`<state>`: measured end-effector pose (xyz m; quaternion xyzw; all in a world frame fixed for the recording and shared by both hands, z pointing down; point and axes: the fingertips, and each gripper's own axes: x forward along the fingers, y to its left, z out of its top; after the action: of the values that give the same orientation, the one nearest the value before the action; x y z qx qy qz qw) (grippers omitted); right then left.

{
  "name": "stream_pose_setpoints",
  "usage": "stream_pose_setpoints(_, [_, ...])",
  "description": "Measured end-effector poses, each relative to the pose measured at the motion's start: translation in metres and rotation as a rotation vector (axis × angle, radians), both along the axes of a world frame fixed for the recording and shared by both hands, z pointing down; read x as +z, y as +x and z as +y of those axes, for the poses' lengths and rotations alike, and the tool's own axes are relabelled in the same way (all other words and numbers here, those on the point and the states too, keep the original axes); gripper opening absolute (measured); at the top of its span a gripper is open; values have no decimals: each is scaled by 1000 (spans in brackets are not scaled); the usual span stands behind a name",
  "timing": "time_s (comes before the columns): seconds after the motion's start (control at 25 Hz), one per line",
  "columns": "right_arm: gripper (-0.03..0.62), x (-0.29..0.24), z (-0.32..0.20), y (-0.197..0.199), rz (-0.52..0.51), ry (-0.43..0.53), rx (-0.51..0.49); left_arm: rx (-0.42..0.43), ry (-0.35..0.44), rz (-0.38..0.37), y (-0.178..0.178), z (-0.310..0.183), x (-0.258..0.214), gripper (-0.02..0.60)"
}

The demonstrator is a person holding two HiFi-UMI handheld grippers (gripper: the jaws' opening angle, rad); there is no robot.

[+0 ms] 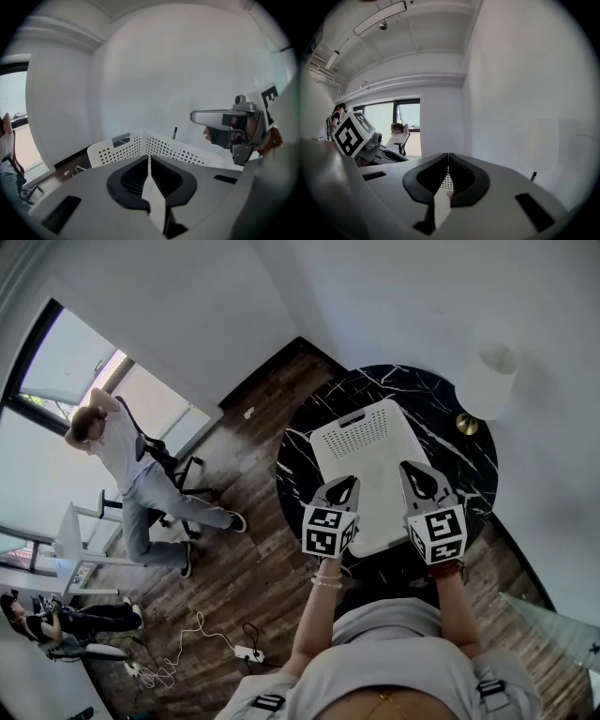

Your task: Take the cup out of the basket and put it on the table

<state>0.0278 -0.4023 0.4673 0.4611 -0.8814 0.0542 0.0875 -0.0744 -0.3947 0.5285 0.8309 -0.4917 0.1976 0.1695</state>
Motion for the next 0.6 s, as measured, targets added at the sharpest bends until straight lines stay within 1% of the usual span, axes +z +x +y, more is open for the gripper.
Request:
stream_pose_setpoints(0.12, [9,-1,-3,2,-4,0,20,37,-5,-24,1,-7,1,8])
stream_pose_setpoints(0.24, [9,-3,-5,8,-5,-1,56,105,-31,-63,3,-17,6,8])
stream_pose_setpoints(0.32, [9,-3,-7,14,-8,0,84,148,-34,-72,6,-27,7,9])
stream_pose_setpoints(0.44, [9,0,-10,23,-7,-5,123,187,-36,-85,8,-42,10,8])
stream_pose_setpoints(0.6, [9,1,-12,35,-6,-11,171,238,-64,-110,14,-55,18,9])
